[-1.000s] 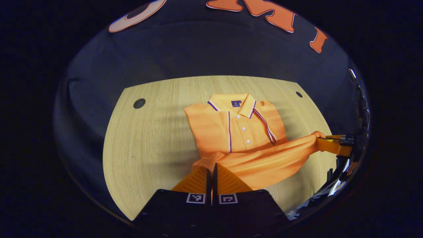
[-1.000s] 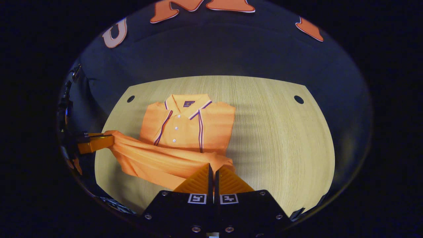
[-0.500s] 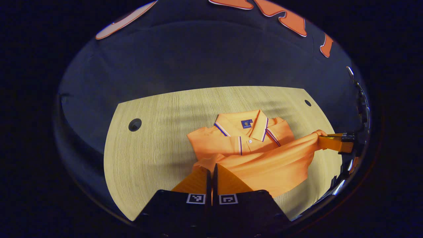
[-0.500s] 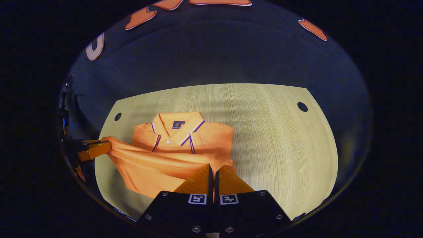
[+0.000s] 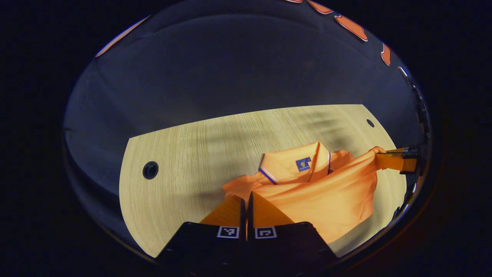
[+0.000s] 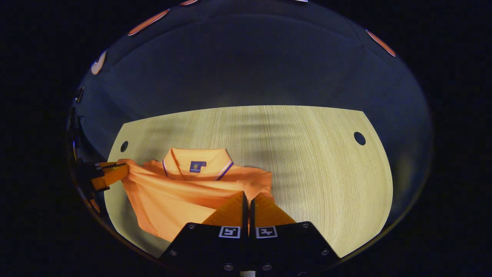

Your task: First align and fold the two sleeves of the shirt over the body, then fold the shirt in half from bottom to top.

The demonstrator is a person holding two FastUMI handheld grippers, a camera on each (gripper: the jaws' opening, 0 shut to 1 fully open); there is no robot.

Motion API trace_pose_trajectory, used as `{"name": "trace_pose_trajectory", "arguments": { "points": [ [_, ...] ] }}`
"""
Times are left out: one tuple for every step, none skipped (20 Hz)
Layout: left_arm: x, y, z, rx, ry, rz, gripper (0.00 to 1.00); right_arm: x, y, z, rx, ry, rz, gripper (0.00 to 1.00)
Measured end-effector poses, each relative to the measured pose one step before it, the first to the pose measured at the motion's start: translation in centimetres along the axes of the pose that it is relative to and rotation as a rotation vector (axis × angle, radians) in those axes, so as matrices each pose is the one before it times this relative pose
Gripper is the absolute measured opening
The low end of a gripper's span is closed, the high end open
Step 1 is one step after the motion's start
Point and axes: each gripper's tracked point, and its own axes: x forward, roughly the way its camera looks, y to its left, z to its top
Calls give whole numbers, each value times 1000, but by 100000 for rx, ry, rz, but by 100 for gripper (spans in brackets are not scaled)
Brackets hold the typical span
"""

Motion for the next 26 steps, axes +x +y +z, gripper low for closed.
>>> {"name": "trace_pose_trajectory", "arguments": {
  "points": [
    [611,290,183,272,216,1216,1,550,100,440,1554,-298,524,1],
    [626,161,-67,441,445,1703,1,832,360,577,2274,-262,831,1],
    [375,44,-23,920,905,1139,1,410,386,-91,2893,1739,1070,1],
    [324,-115,18,-181,314,-251,3,137,-284,-201,1649,1070,-965,3],
    [358,-417,-29,234,525,-556,11,161,-500,305,409,-645,-1901,5],
    [-624,-305,274,-613,-799,-1153,29,356,-85,281,-655,-1096,-729,9],
    [3,-257,-18,-468,-348,-902,46,-172,-300,85,-564,-996,-665,11],
    [-640,-190,46,-288,-502,-472,64,-316,-80,65,-974,-732,-745,20],
    [-342,201,136,-624,-533,392,82,-441,61,-9,-846,-834,413,41],
    [-638,-64,106,-1039,-868,197,84,-267,51,-83,-1632,-823,-57,61],
    [-620,135,22,-1619,-574,777,89,-606,-280,-225,-1763,-463,-1062,70],
    [-673,-56,-157,-1966,-1031,376,91,-888,-127,-79,-1271,-942,-3,75],
    [-892,228,-123,-2255,-793,974,96,-836,142,-346,-1319,-493,708,84],
    [-1029,207,-163,-1624,-1494,265,96,-937,307,-450,-1197,-750,1588,84],
    [-881,144,-390,-1257,-1389,413,97,-987,191,-431,-1019,-1220,883,84],
    [-1074,109,-371,-536,-1439,963,96,-940,80,-463,-889,-1336,851,84],
    [-1282,-19,-471,-264,-1095,1279,97,-1120,64,-496,-810,-1570,131,84],
    [-1384,-36,-175,-428,-1803,777,96,-1077,323,-422,-496,-1589,1327,84],
    [-1455,-137,-155,-876,-1621,662,96,-1416,631,-224,-309,-2625,2224,84],
    [-1964,-257,-336,-932,-2466,414,96,-1423,226,-82,-407,-3073,1394,84],
    [-1555,-153,0,-705,-3049,642,96,-1567,358,190,-888,-3906,1275,85],
    [-1598,12,-45,-531,-3870,466,96,-1528,172,297,-1376,-4079,367,87],
    [-1822,39,-74,-203,-3517,951,96,-1708,74,421,-1469,-3940,220,88],
    [-1160,240,-22,-45,-3755,688,96,-1546,307,244,-1004,-4321,891,90],
    [-1183,-7,-60,-342,-3262,625,96,-1532,286,304,-1000,-3295,1070,90],
    [-1277,-119,63,-453,-3895,239,96,-1504,82,239,-820,-3579,58,93]
  ]
}}
